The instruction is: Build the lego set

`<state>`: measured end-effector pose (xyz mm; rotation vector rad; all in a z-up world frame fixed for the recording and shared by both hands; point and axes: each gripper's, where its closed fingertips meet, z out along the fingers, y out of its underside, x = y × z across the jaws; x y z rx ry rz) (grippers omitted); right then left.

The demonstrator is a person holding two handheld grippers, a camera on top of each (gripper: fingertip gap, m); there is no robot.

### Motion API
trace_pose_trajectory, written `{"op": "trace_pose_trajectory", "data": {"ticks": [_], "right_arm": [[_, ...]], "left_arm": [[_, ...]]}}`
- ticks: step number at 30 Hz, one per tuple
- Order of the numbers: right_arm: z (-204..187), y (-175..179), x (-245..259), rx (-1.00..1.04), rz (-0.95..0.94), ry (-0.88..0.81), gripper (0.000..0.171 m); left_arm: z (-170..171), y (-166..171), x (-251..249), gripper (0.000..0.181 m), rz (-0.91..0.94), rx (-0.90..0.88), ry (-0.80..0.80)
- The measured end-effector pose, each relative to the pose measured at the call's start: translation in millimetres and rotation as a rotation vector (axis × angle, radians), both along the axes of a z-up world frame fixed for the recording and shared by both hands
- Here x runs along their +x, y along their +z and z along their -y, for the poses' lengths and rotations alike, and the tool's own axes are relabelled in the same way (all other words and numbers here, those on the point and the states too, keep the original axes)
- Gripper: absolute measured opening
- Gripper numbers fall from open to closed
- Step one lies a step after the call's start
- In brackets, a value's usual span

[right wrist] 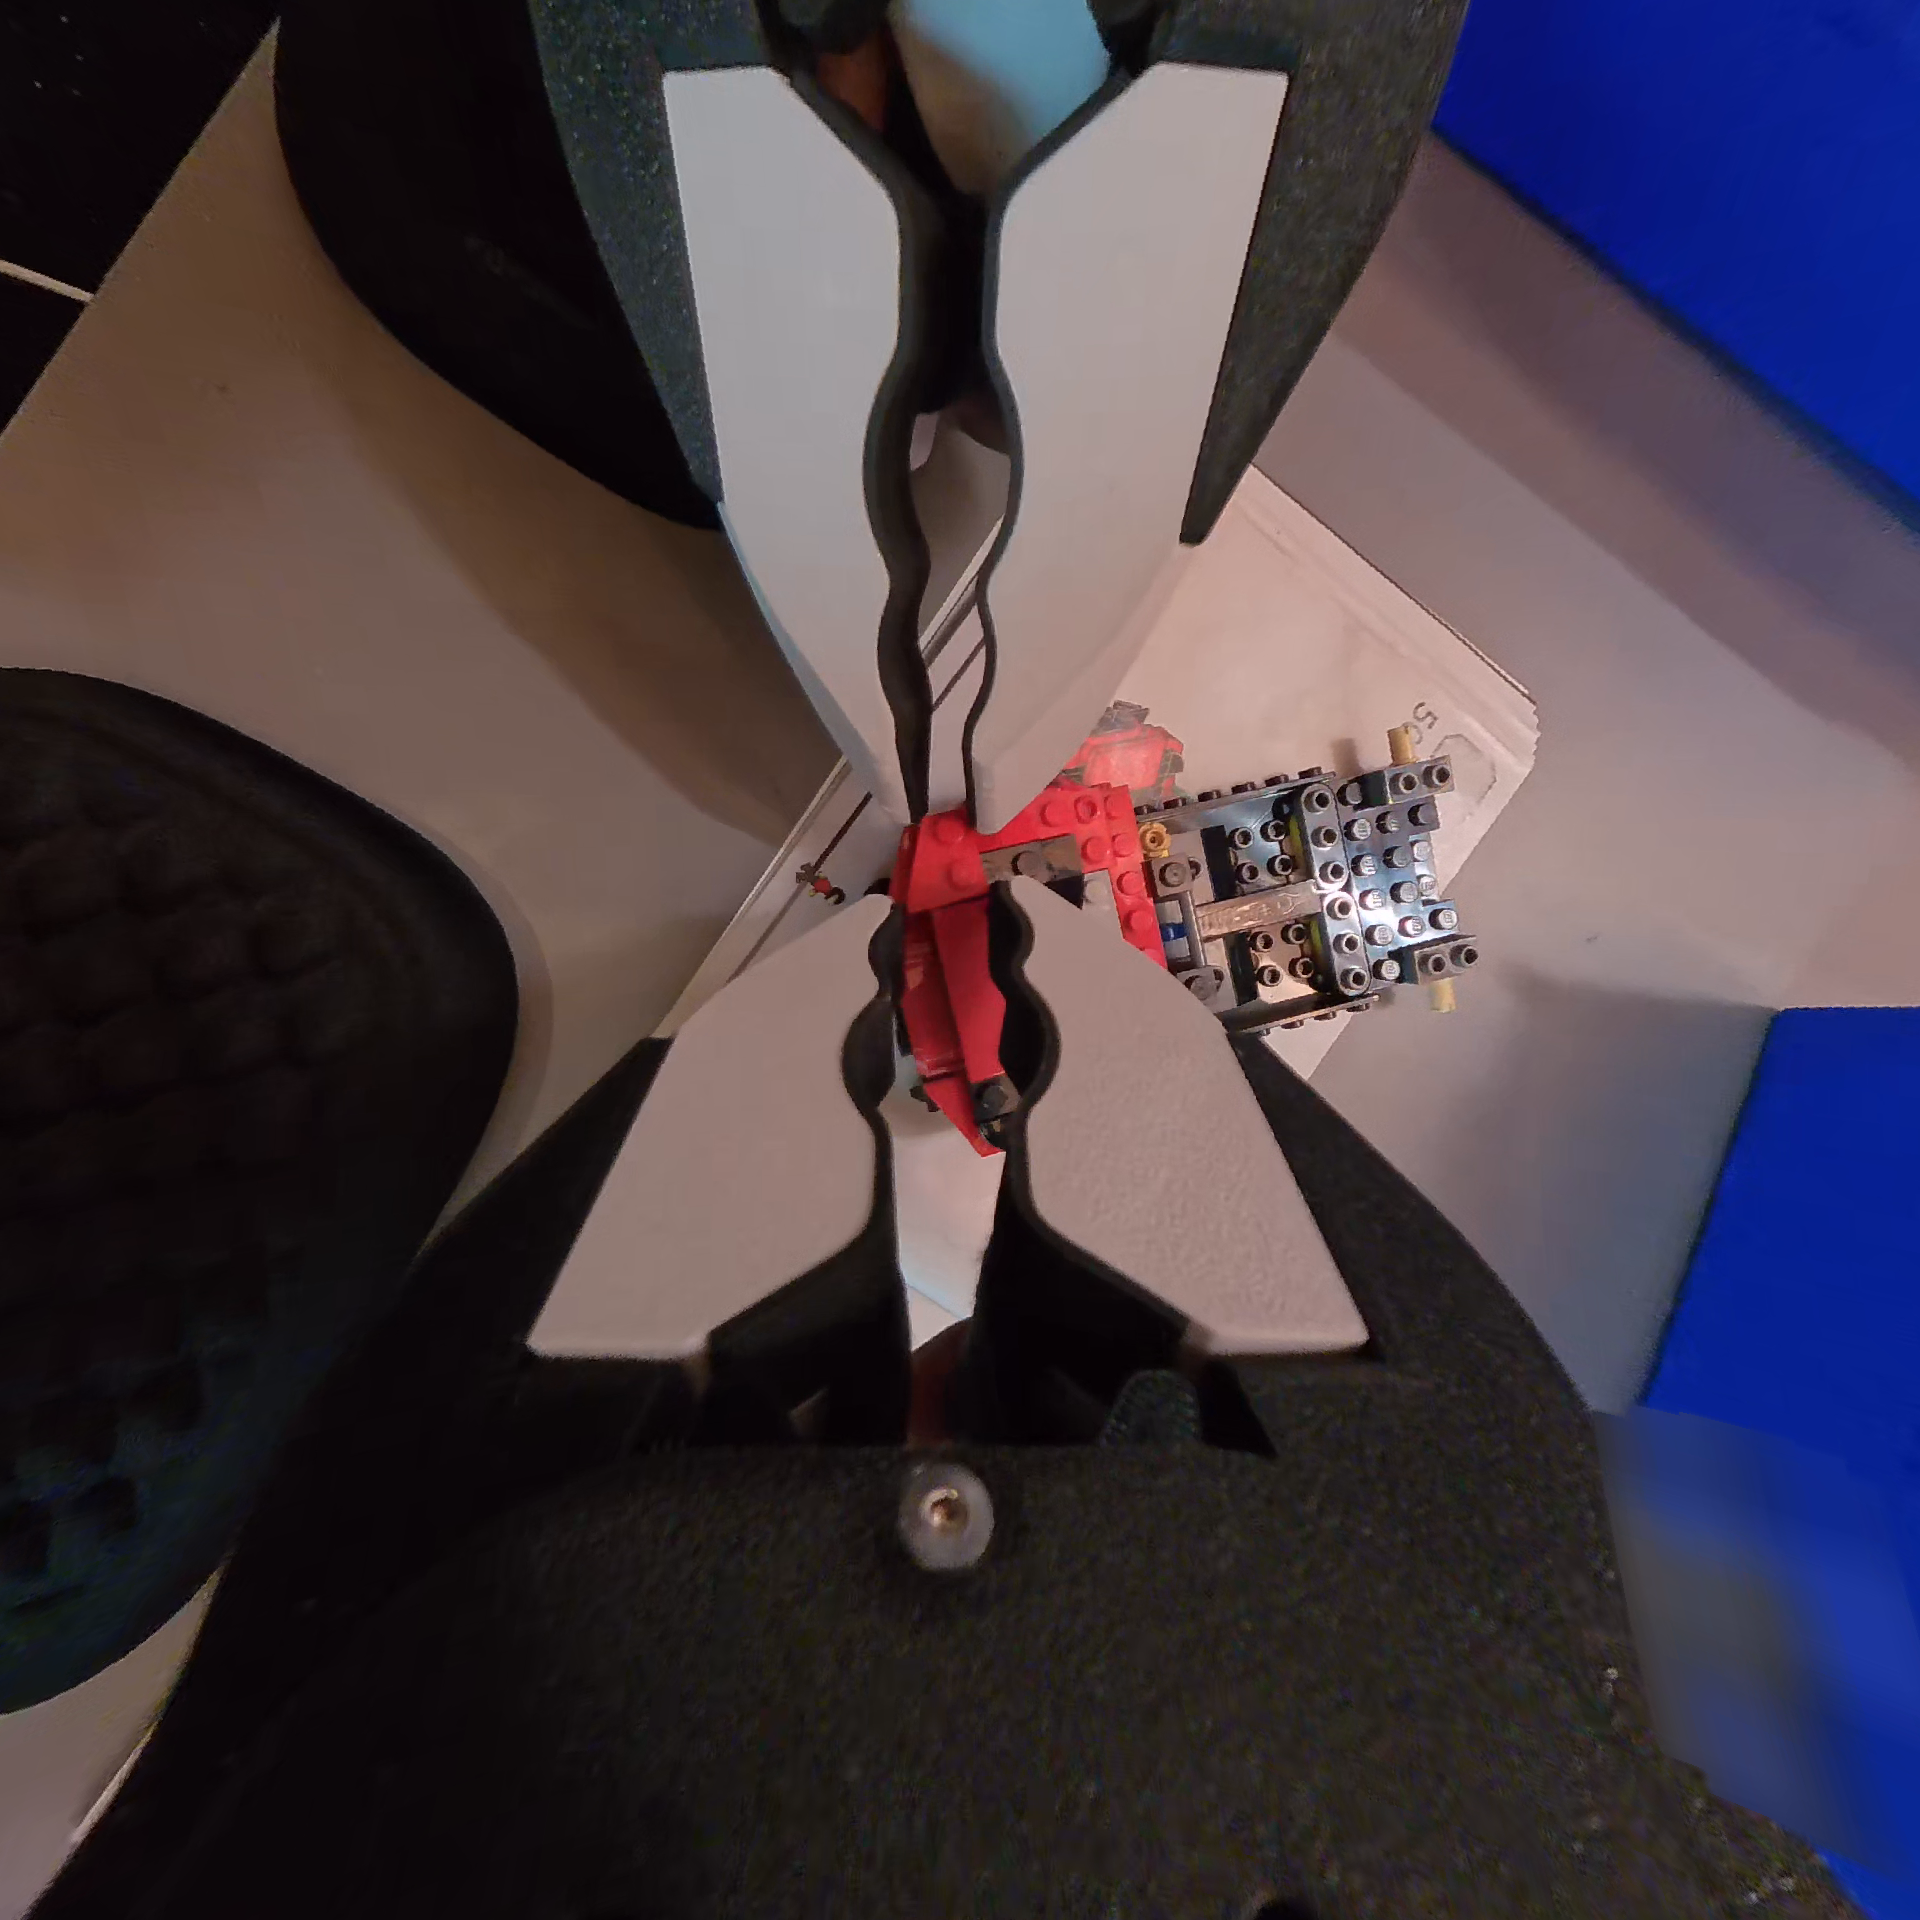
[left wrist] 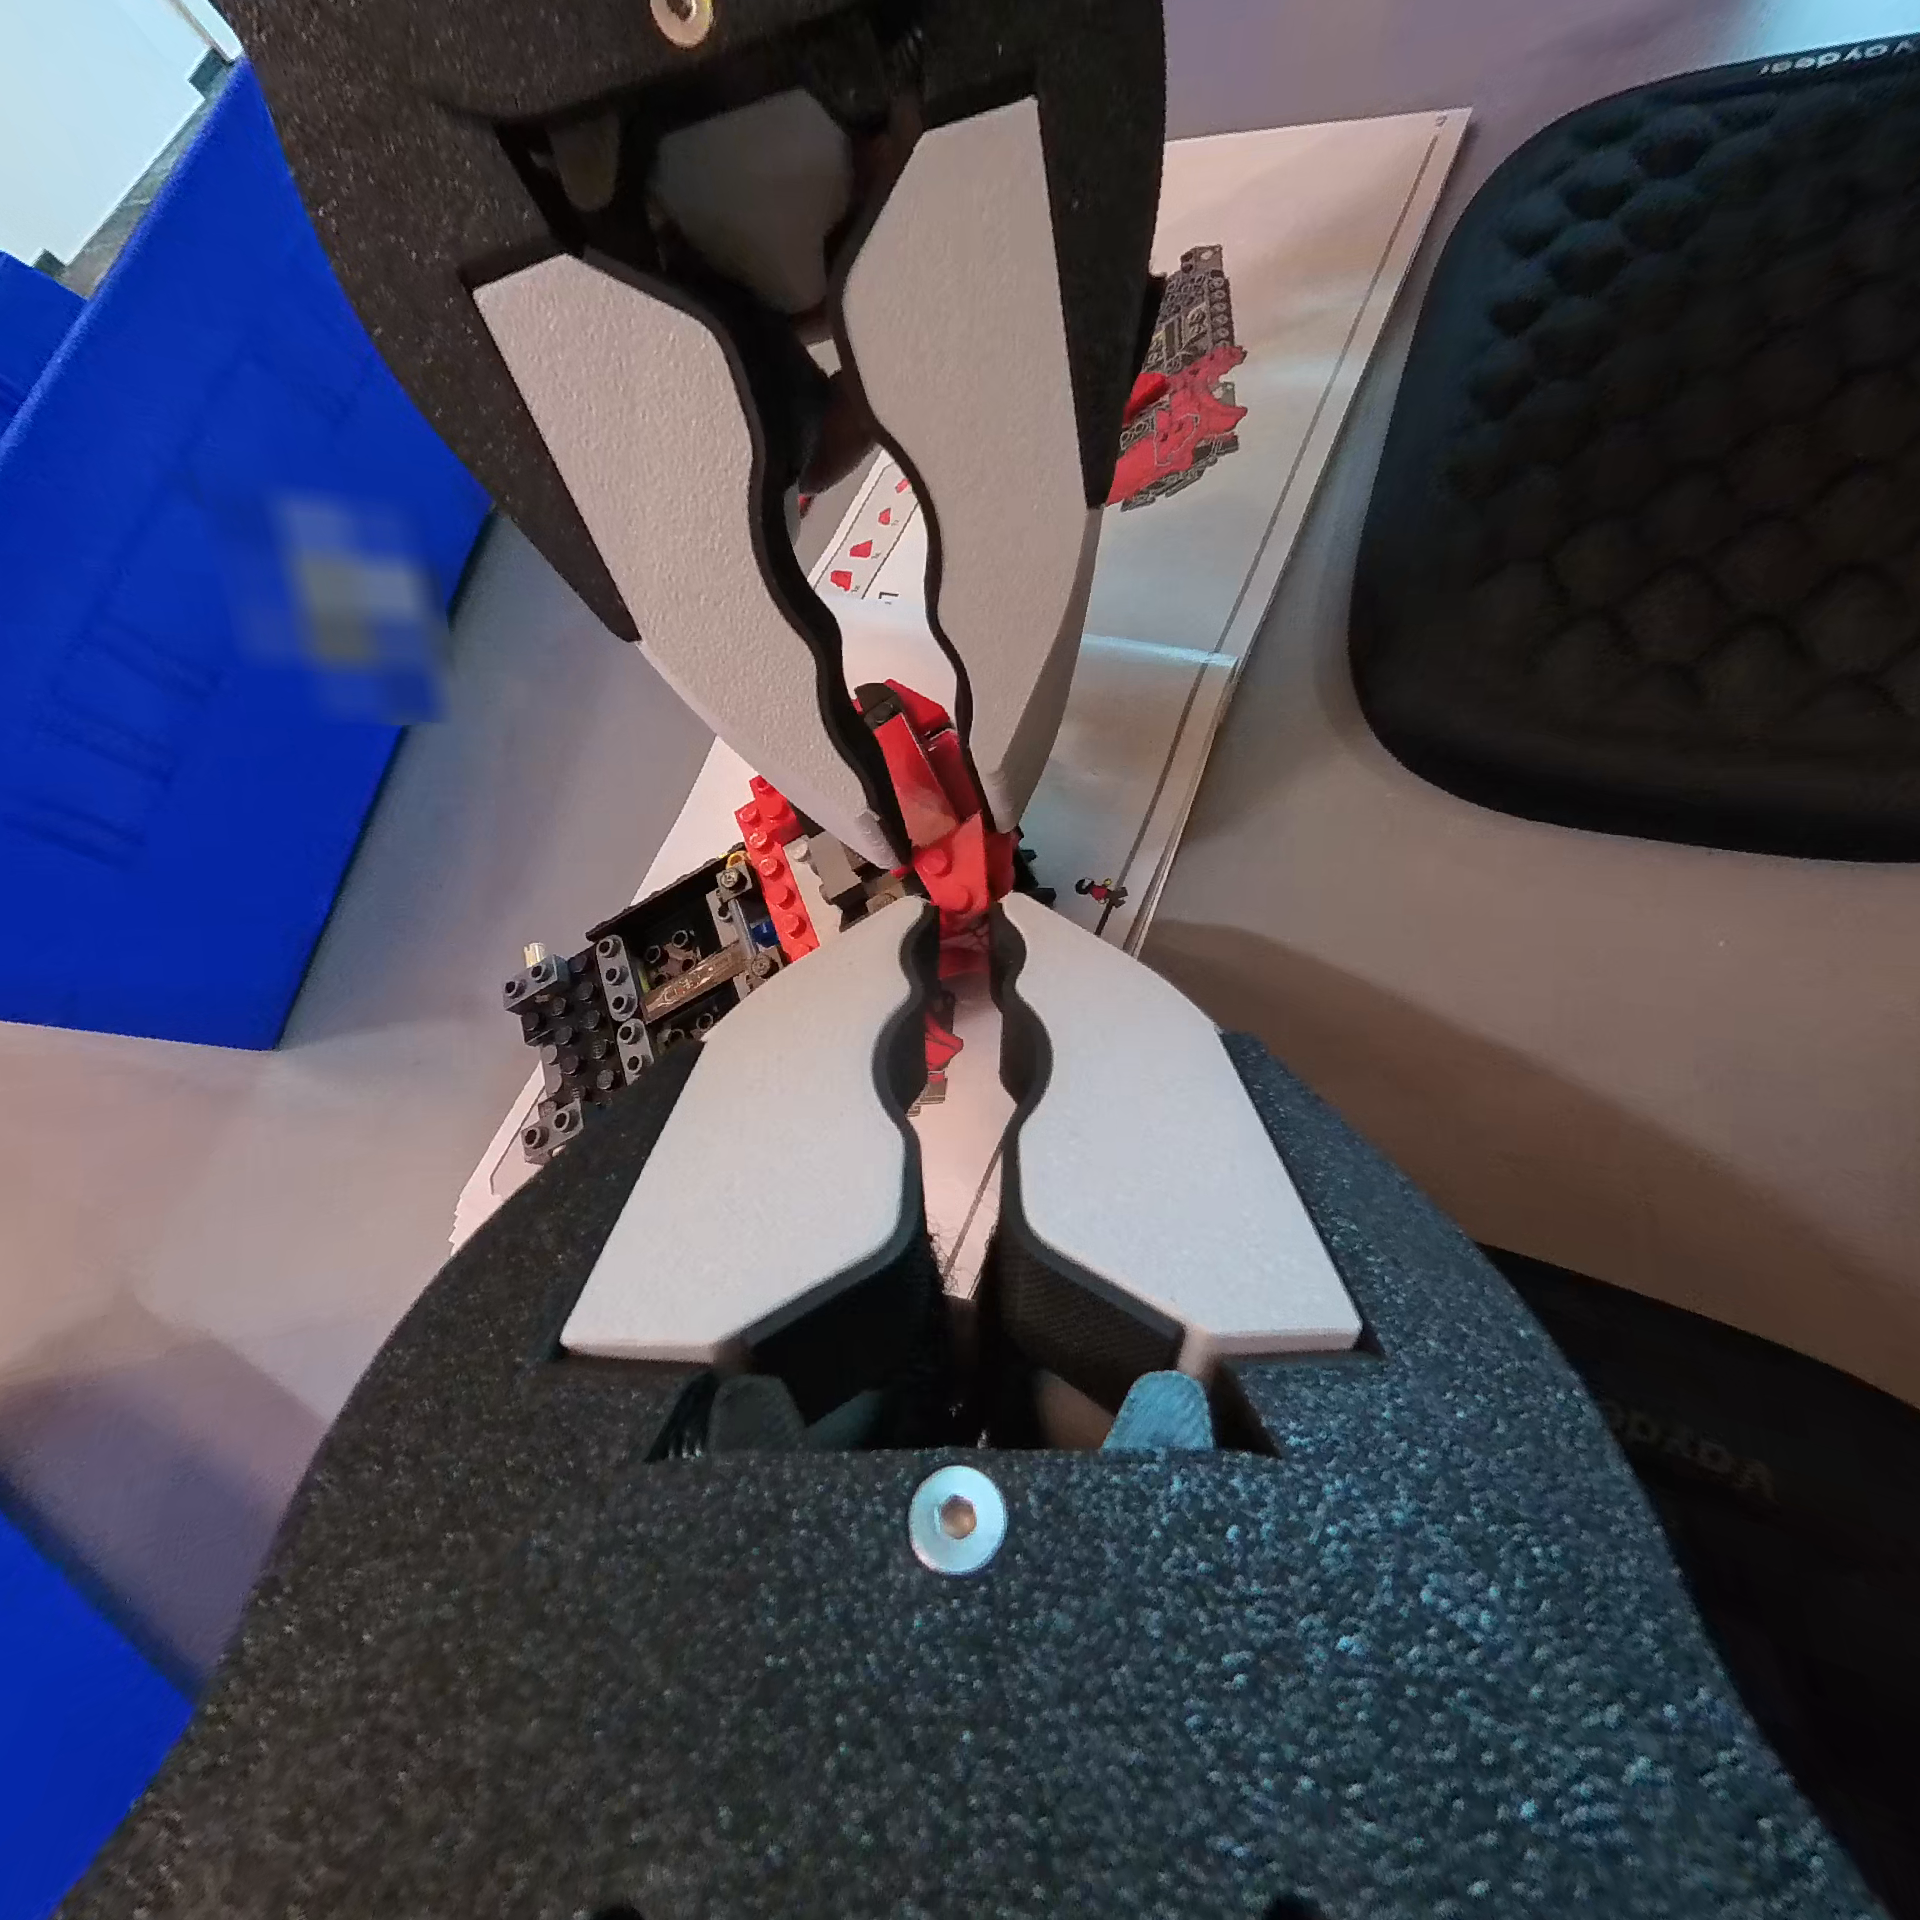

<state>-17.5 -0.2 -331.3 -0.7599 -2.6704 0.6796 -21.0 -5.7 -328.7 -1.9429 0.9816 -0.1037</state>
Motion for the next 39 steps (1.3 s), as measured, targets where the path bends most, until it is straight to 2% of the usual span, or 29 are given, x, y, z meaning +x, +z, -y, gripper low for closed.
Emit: {"op": "trace_pose_trajectory", "data": {"ticks": [25,31,39], "right_arm": [[-4.6,1.8,4.1,-0.01,-0.014,-0.043,0.017],[3.5,18.3,-0.9,-0.154,-0.056,-0.085,0.001],[4.6,3.2,-3.3,-0.122,-0.015,-0.101,0.0]], "left_arm": [[-0.4,0.7,-0.8,0.008,0.003,0.006,0.008],[-0.4,1.1,-0.9,0.008,0.007,0.007,0.008],[0.0,0.8,-0.6,0.008,0.004,0.006,0.005]]}}
